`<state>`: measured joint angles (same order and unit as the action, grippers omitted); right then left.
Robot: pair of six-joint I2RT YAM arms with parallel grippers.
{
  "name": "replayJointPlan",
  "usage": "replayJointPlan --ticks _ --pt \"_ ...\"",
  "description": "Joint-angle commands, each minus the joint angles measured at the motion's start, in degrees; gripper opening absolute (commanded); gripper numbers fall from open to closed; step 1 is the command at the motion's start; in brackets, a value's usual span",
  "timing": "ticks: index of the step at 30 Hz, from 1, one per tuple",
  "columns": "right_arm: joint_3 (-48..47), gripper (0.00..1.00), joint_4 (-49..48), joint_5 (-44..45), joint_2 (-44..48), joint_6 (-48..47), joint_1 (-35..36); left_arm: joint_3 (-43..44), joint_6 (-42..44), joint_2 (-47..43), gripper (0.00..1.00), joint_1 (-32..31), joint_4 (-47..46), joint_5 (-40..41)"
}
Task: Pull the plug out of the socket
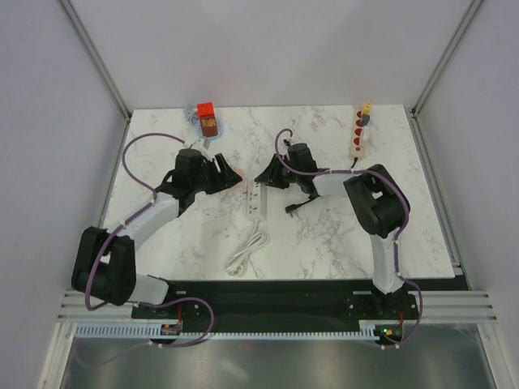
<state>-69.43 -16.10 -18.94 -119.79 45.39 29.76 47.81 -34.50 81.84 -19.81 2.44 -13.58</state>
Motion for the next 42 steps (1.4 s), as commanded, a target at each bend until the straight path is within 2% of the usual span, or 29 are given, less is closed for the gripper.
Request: replayJointPlan --ticks 1,3,5,9,11,16,20,26,33,35,40,42 --pt "3.68 0.00 8.90 9.80 -2.47 -6.55 -2.25 -1.05 -3.74 -7.04 0.02 1.18 -13.94 -1.98" --pt "4.04 0.00 7.84 9.10 -2.12 -5.75 -2.43 -1.23 -2.51 -7.92 0.02 1.09 -14.39 -1.89" --pt "3.69 0.00 7.84 8.83 -1.86 -5.66 -2.42 0.69 -0.66 -8.02 0.02 1.00 -10.81 -0.40" --pt "3.33 0.00 6.70 9.01 -0.80 -6.80 -2.51 2.98 3.29 -9.86 0.02 1.00 -0.35 3.29" --pt "2.81 0.00 6.26 8.83 -0.36 -7.15 -2.95 4.83 5.66 -10.30 0.02 1.01 7.73 6.54" --pt "-3.51 0.00 5.55 8.31 -2.38 -6.10 -5.67 4.84 6.91 -13.46 0.02 1.09 19.16 11.64" --pt "-12.12 0.00 5.38 8.30 -7.82 -4.26 -7.96 2.20 5.06 -16.62 0.02 1.09 21.46 12.53" --pt "-29.95 0.00 5.64 7.51 -18.80 -2.50 -10.51 -1.22 2.34 -19.35 0.02 1.09 23.93 11.04" --pt "-58.25 0.00 9.76 6.55 -35.58 -2.06 -10.86 -5.53 -0.30 -20.41 0.02 1.09 24.11 10.59" --pt "-62.56 0.00 9.69 7.07 -39.11 -1.18 -10.95 -5.80 -0.39 -19.88 0.02 1.09 24.19 11.12" --pt "-63.55 0.00 6.34 8.48 -41.57 1.19 -11.30 -6.68 -0.83 -18.39 0.02 1.09 24.37 13.41" --pt "-64.25 0.15 6.78 8.31 -41.67 1.28 -11.30 -6.94 -1.18 -17.08 0.02 1.09 24.37 13.41"
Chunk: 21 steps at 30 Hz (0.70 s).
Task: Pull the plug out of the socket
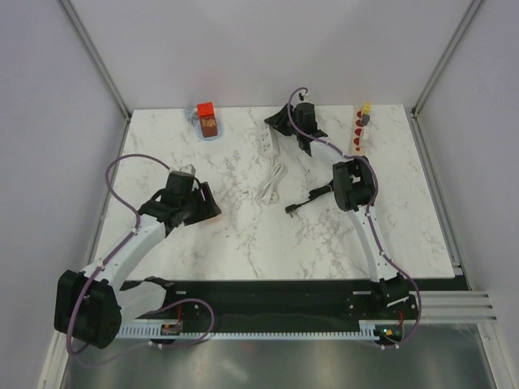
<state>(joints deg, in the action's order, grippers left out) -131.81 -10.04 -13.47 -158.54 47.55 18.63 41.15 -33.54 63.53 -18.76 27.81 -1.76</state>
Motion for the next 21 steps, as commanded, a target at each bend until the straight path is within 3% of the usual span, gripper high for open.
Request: replayJointPlan --ticks 1,4,11,15,19,21 --pt "-2.13 0.31 1.42 2.58 -2.83 -0.88 -0.18 -0.28 -2.23 1.68 0.02 0.04 -1.18 1.58" --pt "-3.36 0.56 4.66 1.61 -2.22 -1.76 -0.18 -0.10 -1.97 4.23 0.02 0.04 -1.62 -0.35" --pt "-3.55 0.91 14.86 2.31 4.81 -8.52 -0.26 -0.62 -1.35 6.08 0.02 0.04 -5.65 -5.88" --pt "-0.65 0.98 23.39 5.55 13.22 -12.91 -0.35 -2.03 -2.41 6.52 0.02 0.04 -8.03 -9.48" --pt "10.58 0.98 25.43 5.12 23.78 -14.94 -0.09 -3.35 -3.37 7.31 0.03 0.04 -8.92 -10.81" --pt "18.84 0.98 24.99 5.13 30.00 -15.99 0.09 -4.32 -3.90 7.05 0.13 0.04 -10.14 -10.81"
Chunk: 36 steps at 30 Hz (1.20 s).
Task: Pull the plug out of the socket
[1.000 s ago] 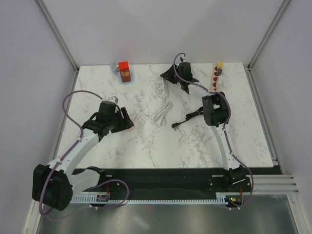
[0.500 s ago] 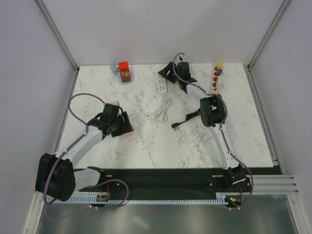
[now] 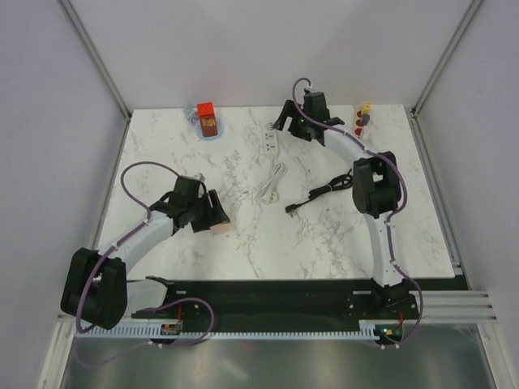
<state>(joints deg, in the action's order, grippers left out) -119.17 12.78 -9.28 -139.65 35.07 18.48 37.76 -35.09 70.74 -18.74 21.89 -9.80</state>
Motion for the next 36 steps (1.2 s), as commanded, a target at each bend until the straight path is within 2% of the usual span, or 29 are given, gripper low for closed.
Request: replayJointPlan --ticks 1,2,4,5,6,7,9,11,21,24,29,31,33,36 --pt "12.07 0.98 0.77 0.67 13.16 -3.69 0.41 -1.37 -2.52 -0.25 0.17 0.11 -4.57 -2.59" --pt "15.08 0.98 -0.37 0.14 15.01 -3.61 0.42 -1.89 -2.70 -0.43 0.26 0.02 -4.84 -2.42" --pt "22.89 0.98 -3.00 -1.00 19.93 -3.43 0.59 -2.42 -3.05 -0.60 0.38 0.02 -5.71 -2.06" --pt "24.94 0.98 -3.54 -1.09 21.43 -3.78 0.68 -2.77 -3.31 -0.78 0.53 0.02 -5.89 -1.71" --pt "26.78 0.98 -3.98 -1.01 23.97 -3.95 0.94 -2.78 -3.40 -1.30 0.59 0.11 -5.98 -1.62" --pt "30.20 0.98 -4.42 -1.00 25.21 -4.13 1.03 -2.78 -3.67 -1.74 0.71 0.02 -6.07 -1.45" --pt "33.20 0.98 -5.21 -1.44 28.37 -4.39 1.64 -2.78 -3.93 -2.88 0.81 0.02 -6.16 -1.18" --pt "35.85 0.98 -5.31 -1.71 30.74 -5.53 2.61 -2.43 -4.11 -3.50 1.00 0.11 -5.90 -0.31" --pt "40.86 0.98 -6.71 -1.62 33.75 -6.51 6.48 5.92 -1.21 -5.53 1.00 0.11 0.43 7.95" --pt "38.68 0.98 -7.76 -2.67 30.50 -5.72 7.53 11.89 0.72 -2.90 1.00 0.11 0.96 9.63" --pt "30.94 0.98 -8.55 -3.91 23.82 -4.75 8.59 21.64 4.50 3.34 1.00 0.55 -0.61 16.99" --pt "31.90 0.98 -10.84 -3.73 23.99 -3.70 8.85 26.12 5.12 7.73 1.00 1.86 -0.80 17.19" --pt "32.60 0.98 -10.49 -4.25 24.95 -1.76 9.29 29.55 4.94 11.85 1.00 2.57 -0.27 15.43" --pt "33.39 0.98 -9.27 -3.47 27.33 -1.41 10.43 34.83 7.75 18.26 1.00 2.57 -1.58 16.91"
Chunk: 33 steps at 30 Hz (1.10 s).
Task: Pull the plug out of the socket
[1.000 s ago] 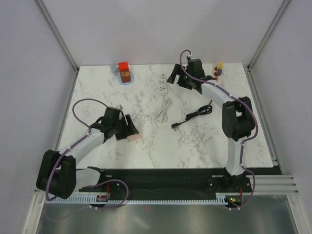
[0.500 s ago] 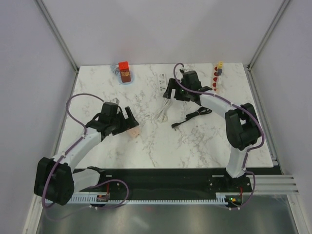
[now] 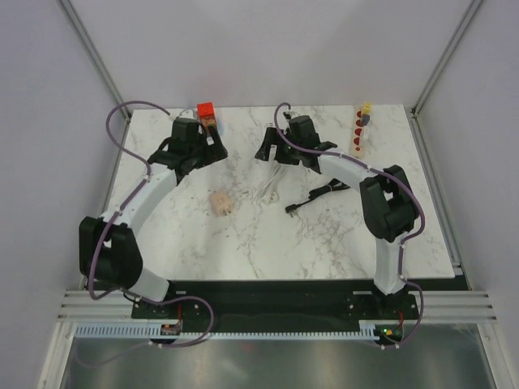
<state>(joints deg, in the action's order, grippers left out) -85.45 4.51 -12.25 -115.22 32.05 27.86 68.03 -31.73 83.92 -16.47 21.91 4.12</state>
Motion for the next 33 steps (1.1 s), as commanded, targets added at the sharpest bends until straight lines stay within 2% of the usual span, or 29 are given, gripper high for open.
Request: replayJointPlan --ticks 1,4,5,7,10,15,21,27,33 --pt "-0.24 0.98 -0.82 -0.41 3.33 1.61 1.32 6.92 6.57 6.77 1.00 0.38 -2.48 3.96" --pt "1.16 0.98 -0.91 -0.41 3.60 0.30 2.02 8.26 10.70 12.73 1.00 1.00 -8.44 5.99" --pt "1.95 0.98 -1.26 0.20 3.68 0.03 2.37 8.43 11.24 14.41 0.99 1.44 -13.77 5.12" --pt "5.02 0.98 -3.45 0.21 4.56 -0.32 2.38 11.66 13.34 19.84 0.95 2.49 -16.55 2.74" --pt "8.02 0.98 -2.42 0.74 7.10 1.08 2.29 20.35 14.76 24.87 0.90 2.93 -9.02 5.53" --pt "8.81 0.98 -1.36 1.26 9.31 0.20 2.91 30.11 18.35 29.36 0.89 4.16 -9.97 3.44" --pt "7.15 0.98 0.23 1.97 9.84 -2.08 2.82 41.37 21.88 37.52 0.91 4.43 -6.97 6.95" --pt "1.00 0.98 2.25 -1.46 5.97 -3.84 2.29 45.26 22.59 42.64 0.89 4.60 -6.53 7.22" --pt "0.98 0.98 2.17 -2.43 4.74 -4.81 0.80 46.83 21.35 46.77 0.91 4.60 -6.35 9.68"
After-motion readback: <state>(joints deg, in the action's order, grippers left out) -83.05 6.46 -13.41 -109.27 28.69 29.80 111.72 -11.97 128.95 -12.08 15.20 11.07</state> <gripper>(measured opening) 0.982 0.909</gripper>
